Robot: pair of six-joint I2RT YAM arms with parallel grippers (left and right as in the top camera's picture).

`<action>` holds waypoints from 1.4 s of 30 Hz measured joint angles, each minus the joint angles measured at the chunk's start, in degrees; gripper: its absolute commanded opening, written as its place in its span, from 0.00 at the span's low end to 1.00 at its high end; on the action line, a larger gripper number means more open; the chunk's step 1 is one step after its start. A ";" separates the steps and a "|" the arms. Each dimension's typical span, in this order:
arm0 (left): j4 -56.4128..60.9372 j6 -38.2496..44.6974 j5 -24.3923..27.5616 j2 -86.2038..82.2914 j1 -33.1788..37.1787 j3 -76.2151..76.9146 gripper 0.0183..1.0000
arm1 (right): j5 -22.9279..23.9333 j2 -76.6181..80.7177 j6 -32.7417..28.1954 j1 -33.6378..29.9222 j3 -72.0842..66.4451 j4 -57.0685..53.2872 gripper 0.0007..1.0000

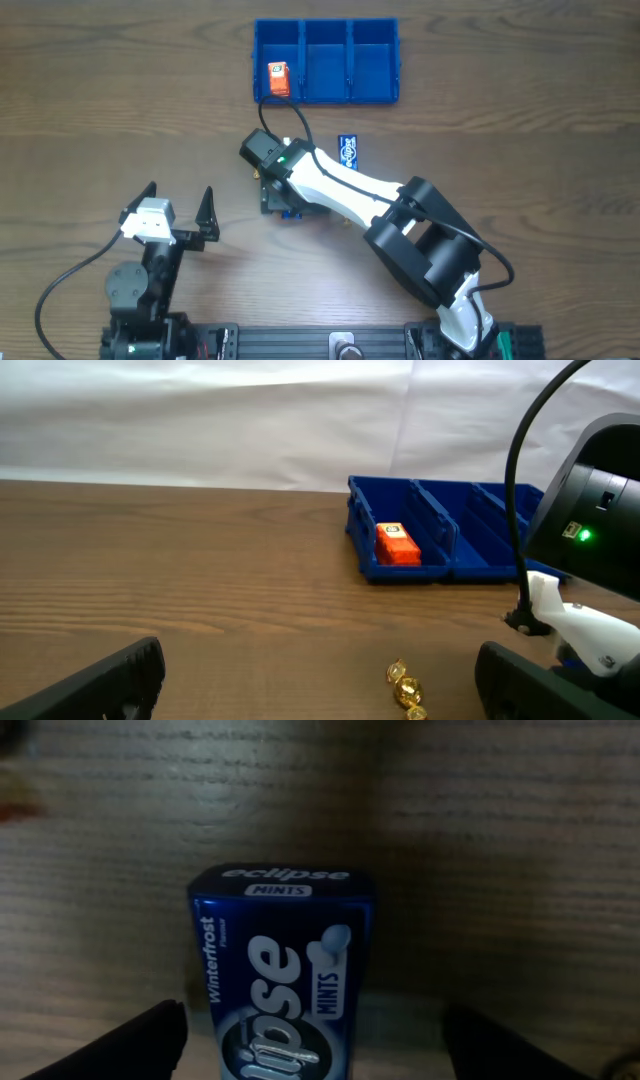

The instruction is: Sort Candies Into Trays

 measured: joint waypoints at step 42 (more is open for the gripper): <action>0.00 0.00 -0.02 0.00 0.00 0.00 1.00 | 2.99 0.02 0.57 1.95 0.46 1.11 0.18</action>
